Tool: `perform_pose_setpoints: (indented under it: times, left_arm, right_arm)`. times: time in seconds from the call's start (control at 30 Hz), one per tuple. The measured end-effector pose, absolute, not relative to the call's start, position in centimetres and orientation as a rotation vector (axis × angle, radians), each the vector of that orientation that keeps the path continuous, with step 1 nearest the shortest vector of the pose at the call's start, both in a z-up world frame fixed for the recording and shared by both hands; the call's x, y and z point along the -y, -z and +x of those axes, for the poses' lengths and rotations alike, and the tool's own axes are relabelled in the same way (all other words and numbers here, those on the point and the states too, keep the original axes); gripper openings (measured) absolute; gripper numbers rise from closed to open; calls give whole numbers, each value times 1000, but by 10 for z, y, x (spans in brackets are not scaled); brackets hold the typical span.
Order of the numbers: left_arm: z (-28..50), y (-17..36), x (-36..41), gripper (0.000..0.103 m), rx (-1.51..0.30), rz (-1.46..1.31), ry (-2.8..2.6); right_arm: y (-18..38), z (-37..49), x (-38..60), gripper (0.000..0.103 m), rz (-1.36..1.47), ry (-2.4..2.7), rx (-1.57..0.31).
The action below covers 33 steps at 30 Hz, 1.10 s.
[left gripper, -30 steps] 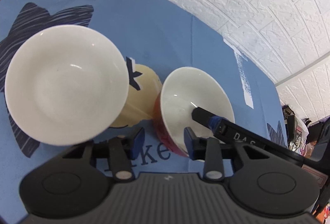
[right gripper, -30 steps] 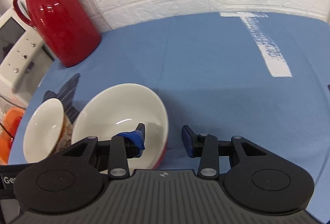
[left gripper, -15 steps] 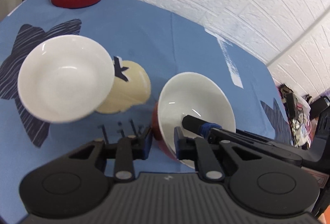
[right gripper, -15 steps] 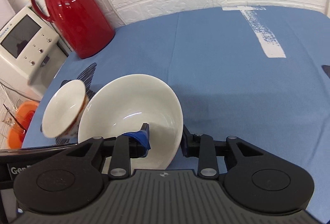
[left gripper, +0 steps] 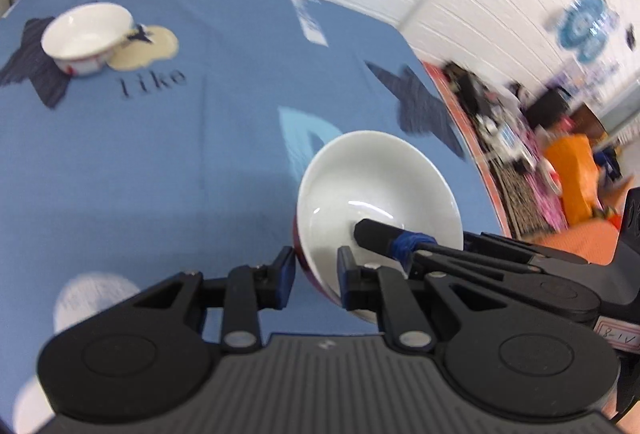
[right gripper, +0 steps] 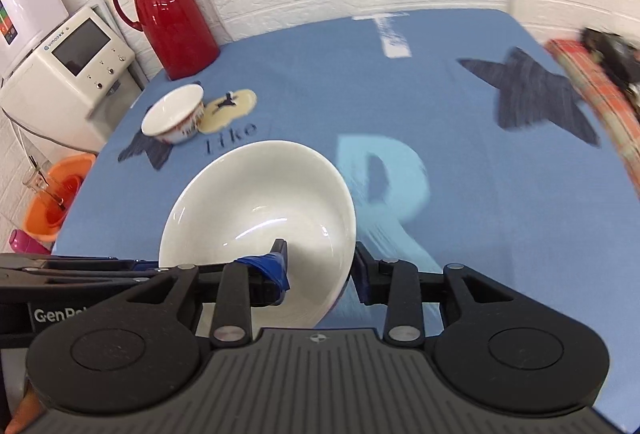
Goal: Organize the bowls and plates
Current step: 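Lift the red bowl and lower it into the steel bowl, open right gripper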
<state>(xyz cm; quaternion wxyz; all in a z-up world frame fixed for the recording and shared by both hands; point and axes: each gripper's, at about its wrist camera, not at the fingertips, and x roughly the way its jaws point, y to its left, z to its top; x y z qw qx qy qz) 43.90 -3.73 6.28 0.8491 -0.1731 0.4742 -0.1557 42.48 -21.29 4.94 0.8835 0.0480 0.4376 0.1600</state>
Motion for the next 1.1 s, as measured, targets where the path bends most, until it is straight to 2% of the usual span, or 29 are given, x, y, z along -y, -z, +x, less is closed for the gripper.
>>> perform_pose_setpoints:
  times: [0.33,0.5,0.83,0.93,1.0,1.03,1.1]
  left_arm:
    - [347,-26,96,10,-1092,-277,429]
    - [338,-2,99,10,-1137,-265,414]
    - [337,0,97,14,-1088,-213,425]
    - [339,0,94,21,-1097,-241,450]
    - [341,1,88,34,-1110,-279,469]
    - [342,2,85,36,-1118,-299,482]
    - [342,1,80,51,-1137,-339,516]
  right_arm:
    - [-16,329,267,19,186,-228,-950]
    - [11,320,269,19,206,-229,-993]
    - [19,315,272,17,194,-251,-984]
    - [19,315,276,17,231,-248,-987]
    - [18,315,279,17,258,-247,-984]
    - [18,315,280,17,267,-252,-989]
    - [16,314,282,17,291,-251,-989]
